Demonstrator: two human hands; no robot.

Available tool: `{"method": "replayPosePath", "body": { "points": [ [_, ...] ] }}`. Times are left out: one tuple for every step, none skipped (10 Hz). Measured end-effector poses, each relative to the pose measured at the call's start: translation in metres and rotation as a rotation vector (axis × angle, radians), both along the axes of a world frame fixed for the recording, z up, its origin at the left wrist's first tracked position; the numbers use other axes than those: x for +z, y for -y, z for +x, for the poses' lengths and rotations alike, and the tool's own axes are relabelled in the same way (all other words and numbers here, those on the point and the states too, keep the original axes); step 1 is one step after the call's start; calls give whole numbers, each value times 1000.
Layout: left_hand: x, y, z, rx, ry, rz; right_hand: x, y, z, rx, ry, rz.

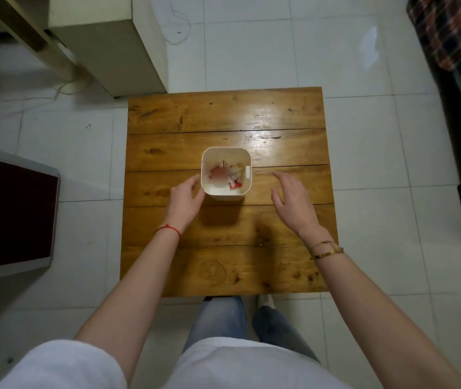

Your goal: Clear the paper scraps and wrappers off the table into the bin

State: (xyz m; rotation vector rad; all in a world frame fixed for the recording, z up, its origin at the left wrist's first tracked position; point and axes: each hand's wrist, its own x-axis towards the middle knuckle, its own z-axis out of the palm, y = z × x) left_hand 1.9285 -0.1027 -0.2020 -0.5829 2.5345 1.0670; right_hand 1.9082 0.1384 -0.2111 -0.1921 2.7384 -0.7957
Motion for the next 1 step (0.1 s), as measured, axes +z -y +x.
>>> {"method": "replayPosePath", "body": {
  "points": [
    [24,-11,34,-19,-63,-43,24,-14,21,18,-61,-18]
  ]
}}
